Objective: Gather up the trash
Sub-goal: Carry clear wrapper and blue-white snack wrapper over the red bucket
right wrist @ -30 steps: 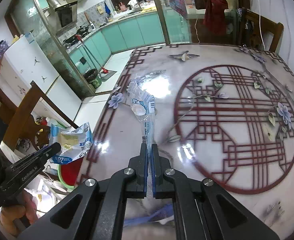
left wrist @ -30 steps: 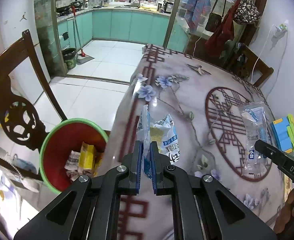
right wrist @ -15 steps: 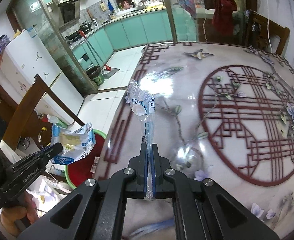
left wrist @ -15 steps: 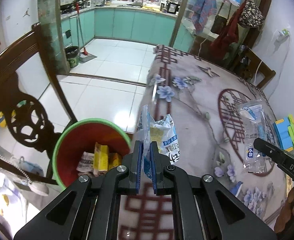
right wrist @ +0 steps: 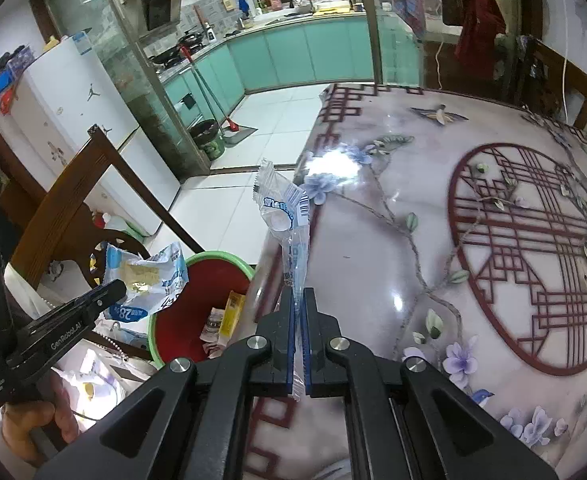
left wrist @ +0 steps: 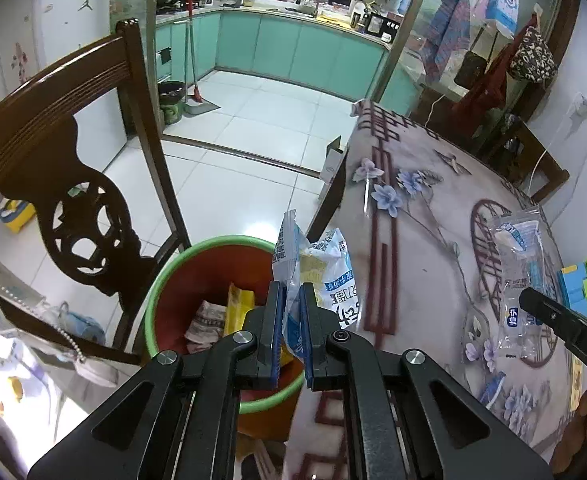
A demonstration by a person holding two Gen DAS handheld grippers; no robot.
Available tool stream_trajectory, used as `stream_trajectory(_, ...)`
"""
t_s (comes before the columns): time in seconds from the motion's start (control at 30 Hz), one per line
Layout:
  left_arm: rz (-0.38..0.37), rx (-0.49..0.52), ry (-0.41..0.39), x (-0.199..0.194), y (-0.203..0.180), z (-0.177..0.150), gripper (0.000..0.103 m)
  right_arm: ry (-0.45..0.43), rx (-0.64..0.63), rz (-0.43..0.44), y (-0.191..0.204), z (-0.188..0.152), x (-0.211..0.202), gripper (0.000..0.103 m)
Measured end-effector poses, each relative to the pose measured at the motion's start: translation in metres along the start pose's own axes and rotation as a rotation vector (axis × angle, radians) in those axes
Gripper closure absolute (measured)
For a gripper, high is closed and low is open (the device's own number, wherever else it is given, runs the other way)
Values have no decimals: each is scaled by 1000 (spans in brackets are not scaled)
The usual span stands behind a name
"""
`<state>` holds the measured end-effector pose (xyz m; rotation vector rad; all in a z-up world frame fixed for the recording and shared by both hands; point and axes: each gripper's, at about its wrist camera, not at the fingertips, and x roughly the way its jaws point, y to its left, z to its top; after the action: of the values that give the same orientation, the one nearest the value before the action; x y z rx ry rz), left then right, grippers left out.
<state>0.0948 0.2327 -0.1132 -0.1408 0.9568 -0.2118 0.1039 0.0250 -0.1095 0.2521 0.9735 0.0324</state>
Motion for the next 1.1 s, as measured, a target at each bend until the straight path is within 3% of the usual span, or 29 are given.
stream_trajectory(1.1, 45, -44, 40, 25, 64, 20, 95, 52, -105, 59, 86, 26, 55, 101)
